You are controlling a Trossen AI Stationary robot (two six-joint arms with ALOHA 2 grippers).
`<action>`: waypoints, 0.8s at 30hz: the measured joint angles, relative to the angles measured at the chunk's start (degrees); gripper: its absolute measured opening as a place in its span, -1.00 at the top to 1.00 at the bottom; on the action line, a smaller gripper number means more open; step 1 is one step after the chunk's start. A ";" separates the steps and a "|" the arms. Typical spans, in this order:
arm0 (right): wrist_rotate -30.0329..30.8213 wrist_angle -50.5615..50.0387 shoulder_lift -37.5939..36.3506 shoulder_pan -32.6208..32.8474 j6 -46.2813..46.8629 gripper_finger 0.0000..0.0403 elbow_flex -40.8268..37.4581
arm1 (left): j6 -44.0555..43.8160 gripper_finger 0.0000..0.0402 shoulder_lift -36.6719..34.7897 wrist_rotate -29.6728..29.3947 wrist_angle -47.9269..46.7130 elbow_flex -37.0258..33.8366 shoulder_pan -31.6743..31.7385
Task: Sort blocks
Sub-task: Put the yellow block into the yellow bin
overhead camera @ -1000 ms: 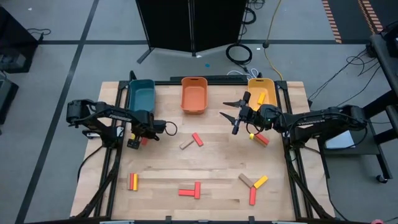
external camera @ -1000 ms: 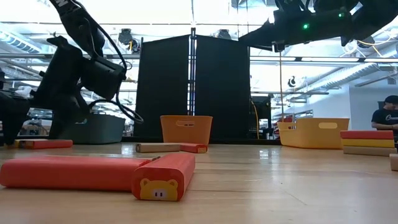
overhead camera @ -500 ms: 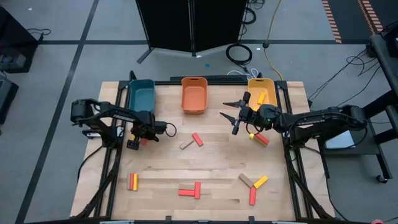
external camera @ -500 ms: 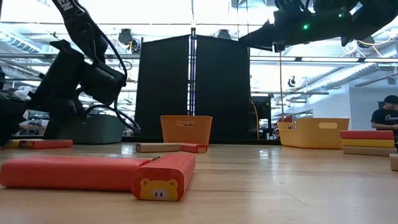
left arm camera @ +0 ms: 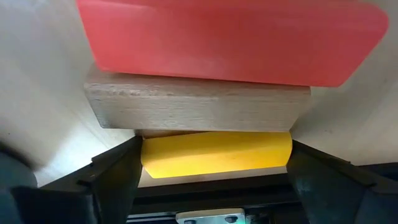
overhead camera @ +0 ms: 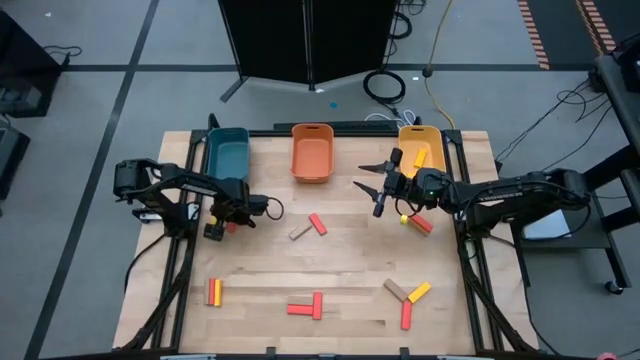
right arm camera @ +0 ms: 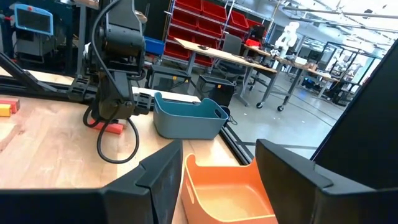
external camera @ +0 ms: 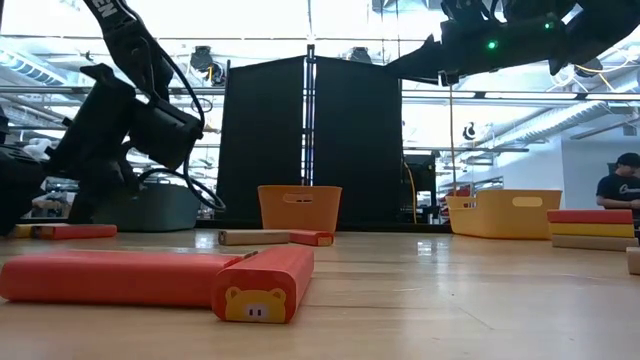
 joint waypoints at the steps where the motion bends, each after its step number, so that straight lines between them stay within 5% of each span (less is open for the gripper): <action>1: 0.00 0.02 0.00 0.00 0.00 0.01 0.00 | 0.00 -0.71 0.00 -0.04 -0.02 0.00 0.00; 24: -0.01 0.63 0.00 0.00 0.00 0.01 0.00 | -0.43 -0.70 0.02 -6.51 -11.96 10.00 0.02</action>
